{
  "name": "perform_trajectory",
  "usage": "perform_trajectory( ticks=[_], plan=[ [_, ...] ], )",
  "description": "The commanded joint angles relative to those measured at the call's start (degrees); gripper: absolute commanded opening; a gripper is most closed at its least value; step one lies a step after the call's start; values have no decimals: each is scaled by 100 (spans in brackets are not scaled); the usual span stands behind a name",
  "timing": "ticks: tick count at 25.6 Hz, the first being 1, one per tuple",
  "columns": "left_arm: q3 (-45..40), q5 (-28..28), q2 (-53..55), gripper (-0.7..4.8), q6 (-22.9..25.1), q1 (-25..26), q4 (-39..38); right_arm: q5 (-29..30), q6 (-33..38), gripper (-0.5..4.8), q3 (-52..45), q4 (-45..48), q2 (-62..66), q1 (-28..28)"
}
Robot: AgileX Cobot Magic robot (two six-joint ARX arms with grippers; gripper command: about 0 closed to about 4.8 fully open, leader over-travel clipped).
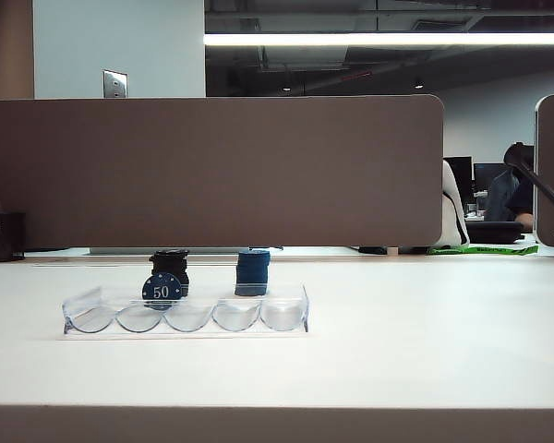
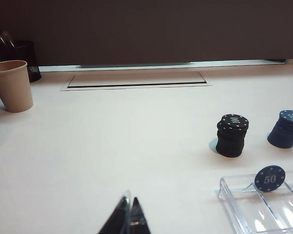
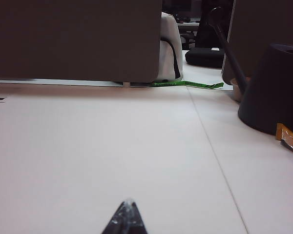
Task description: Pick up the chip in the box and place it on the pile of chips with the same color.
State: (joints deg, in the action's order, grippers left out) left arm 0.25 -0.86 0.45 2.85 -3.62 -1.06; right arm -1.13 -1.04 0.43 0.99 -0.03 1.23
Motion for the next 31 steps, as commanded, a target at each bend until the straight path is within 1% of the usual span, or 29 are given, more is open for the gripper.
perform_trajectory(
  ticks=[1,15,18,20,22,24,25,26,30,31],
  plan=[
    [17,0,7,-3,-28,-11,74,-24,22,-5,-7,72,0,9],
    [17,0,7,-3,-26,-11,81,-24,20,-5,-7,72,0,7],
    [17,144,7,-3,57,-11,96,-26,17,-5,2,90,0,7],
    [17,151,7,-3,52,-11,160,-26,13,-5,15,120,0,7],
    [17,151,7,-4,-101,-11,400,-24,-33,-5,17,271,0,7],
    [35,4,7,-5,-133,-11,634,-24,-50,-5,63,437,0,9],
    [70,-125,7,-5,-136,-11,625,-24,-52,-5,151,422,2,9],
    [205,-293,15,-4,-136,-11,358,-20,-68,-5,302,317,4,9],
    [678,-461,24,-4,-136,-11,-387,17,-70,-5,769,-131,17,11],
    [846,-546,92,-4,-114,-11,-542,114,-74,-5,946,-286,24,9]
  ],
)
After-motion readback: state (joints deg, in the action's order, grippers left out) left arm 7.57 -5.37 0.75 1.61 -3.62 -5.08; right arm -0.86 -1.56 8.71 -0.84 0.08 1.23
